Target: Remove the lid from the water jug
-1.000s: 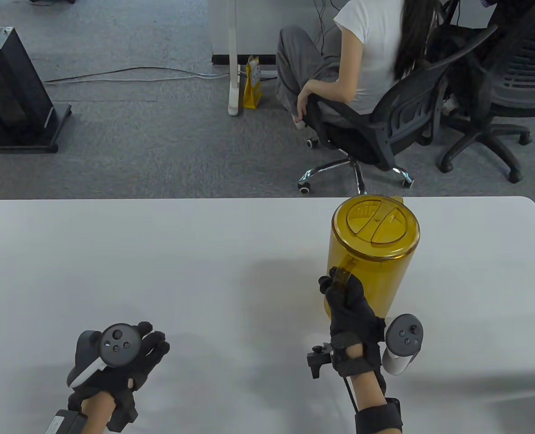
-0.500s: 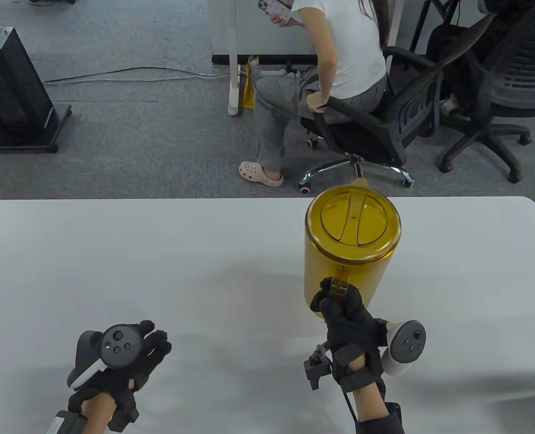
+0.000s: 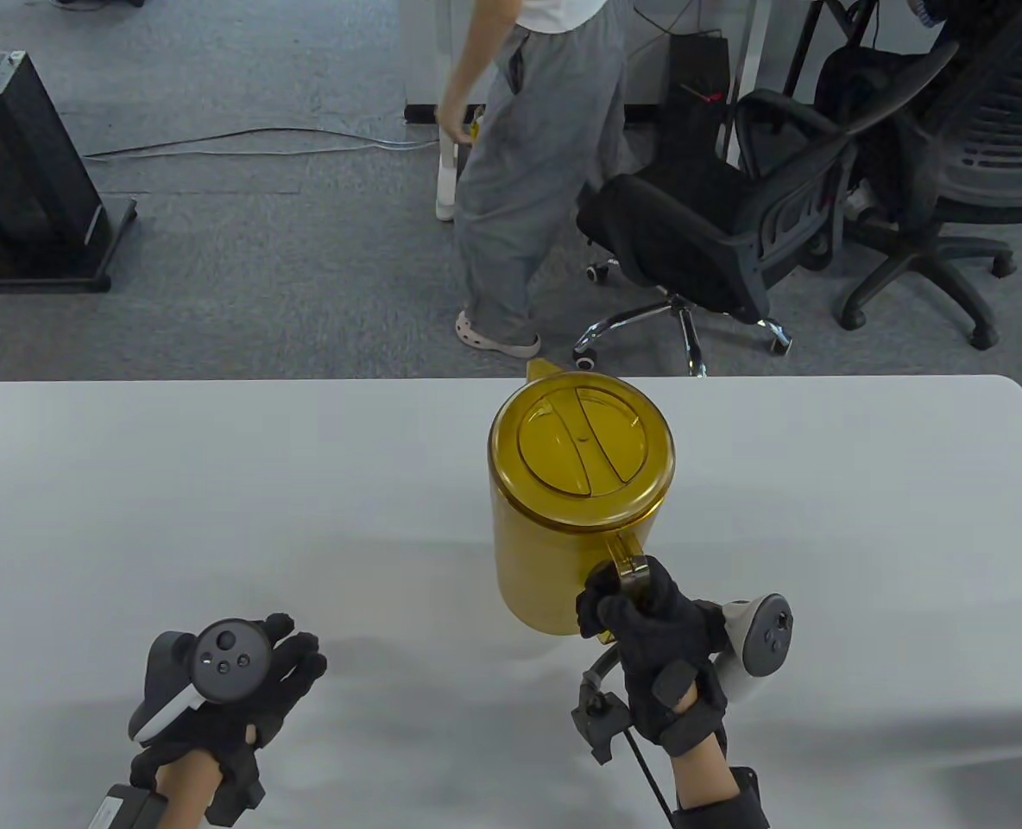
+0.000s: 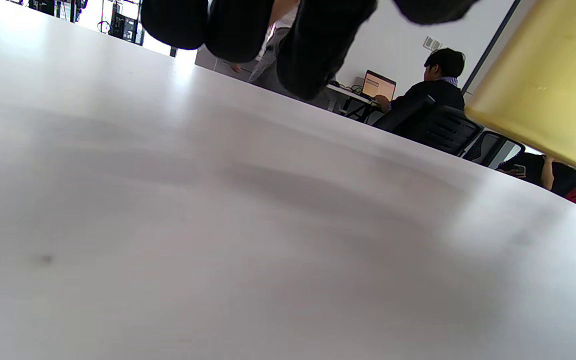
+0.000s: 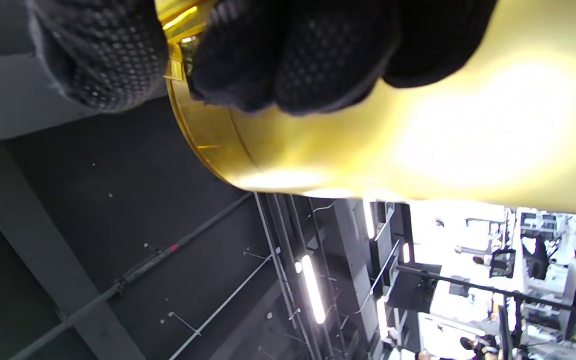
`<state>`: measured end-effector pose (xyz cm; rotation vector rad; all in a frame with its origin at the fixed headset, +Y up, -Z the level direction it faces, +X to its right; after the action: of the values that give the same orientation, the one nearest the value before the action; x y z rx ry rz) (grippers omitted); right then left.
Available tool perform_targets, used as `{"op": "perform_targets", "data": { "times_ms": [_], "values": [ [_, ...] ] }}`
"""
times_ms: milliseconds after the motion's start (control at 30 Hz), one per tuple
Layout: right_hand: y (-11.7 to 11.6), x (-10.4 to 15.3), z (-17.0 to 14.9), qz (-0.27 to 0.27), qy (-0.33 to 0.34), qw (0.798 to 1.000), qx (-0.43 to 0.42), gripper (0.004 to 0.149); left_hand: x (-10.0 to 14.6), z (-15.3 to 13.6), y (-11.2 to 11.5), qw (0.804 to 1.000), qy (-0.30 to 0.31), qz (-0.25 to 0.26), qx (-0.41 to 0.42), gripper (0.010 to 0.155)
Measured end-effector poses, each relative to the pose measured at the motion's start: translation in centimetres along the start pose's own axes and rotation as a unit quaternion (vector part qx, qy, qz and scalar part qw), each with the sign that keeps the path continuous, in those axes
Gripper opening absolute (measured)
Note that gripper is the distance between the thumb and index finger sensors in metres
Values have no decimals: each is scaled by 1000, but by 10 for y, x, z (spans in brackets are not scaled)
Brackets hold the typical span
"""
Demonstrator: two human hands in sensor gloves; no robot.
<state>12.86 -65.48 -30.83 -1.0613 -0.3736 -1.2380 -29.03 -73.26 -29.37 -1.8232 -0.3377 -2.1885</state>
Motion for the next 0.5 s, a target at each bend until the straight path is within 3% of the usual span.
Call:
{"op": "perform_targets", "data": {
  "times_ms": [200, 500],
  "values": [
    [0, -2, -9, 41, 20, 996, -75, 52, 0, 0, 2, 1000, 0, -10, -2, 57],
    [-6, -3, -17, 57, 17, 993, -99, 59, 0, 1, 4, 1000, 4, -9, -3, 58]
  ]
}}
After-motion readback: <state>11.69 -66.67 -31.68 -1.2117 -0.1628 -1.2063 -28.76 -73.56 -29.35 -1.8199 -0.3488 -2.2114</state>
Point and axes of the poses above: the tracker on the back of each hand, its own z axis roughly to the thumb side, its own x axis roughly from the fingertips to the wrist, y = z × x, the point moved 2 cm from there along -x, roughly from the wrist to the fingertips, and after that the axes turned 13 degrees about z, right-handed, at the moved point
